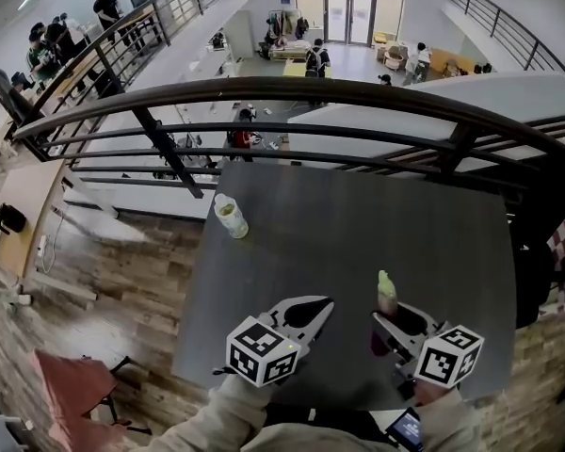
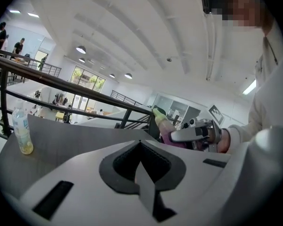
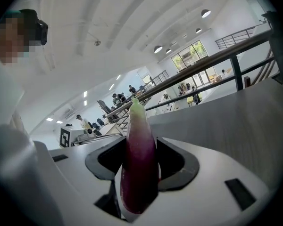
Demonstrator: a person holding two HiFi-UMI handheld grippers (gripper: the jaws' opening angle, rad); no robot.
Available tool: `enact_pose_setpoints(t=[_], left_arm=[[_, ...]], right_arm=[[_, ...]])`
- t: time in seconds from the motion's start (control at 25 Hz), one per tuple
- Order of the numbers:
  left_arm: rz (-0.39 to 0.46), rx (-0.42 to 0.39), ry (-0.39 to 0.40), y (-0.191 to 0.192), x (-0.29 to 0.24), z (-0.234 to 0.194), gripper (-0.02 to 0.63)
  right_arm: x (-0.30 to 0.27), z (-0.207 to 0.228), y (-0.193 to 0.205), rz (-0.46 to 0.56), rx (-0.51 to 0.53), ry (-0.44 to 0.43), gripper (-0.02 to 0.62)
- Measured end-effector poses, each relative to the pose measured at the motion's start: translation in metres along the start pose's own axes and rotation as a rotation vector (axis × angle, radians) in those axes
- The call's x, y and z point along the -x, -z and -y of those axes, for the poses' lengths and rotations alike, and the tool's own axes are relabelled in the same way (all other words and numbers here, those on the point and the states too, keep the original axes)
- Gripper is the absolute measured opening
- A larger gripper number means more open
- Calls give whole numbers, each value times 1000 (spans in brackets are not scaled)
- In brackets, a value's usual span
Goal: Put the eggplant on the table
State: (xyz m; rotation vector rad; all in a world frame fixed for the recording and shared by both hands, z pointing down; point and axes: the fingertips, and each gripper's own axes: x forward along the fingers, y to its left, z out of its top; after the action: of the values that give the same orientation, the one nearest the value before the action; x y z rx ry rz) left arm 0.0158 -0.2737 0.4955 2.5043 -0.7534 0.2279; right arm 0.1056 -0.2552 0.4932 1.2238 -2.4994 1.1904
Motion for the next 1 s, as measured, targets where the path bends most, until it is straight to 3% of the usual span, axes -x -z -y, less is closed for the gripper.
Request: enact_pose_setpoints(t=[0.44,0.6,0.76,1.0], left_arm=[[-71,57,34,53,-11,-7,6],[-83,66,70,64,-22,-3,6],[-106,83,85,79,-31,-5,6],[-143,97,99,100,-37,3,6]], right_arm=[[-16,24,67,-149,-64,6,207],[-14,37,77,-194,-89,-3,207],[-13,41,87,-234,-113,-70,207],[-3,62,112,-296,-130,-44,207]])
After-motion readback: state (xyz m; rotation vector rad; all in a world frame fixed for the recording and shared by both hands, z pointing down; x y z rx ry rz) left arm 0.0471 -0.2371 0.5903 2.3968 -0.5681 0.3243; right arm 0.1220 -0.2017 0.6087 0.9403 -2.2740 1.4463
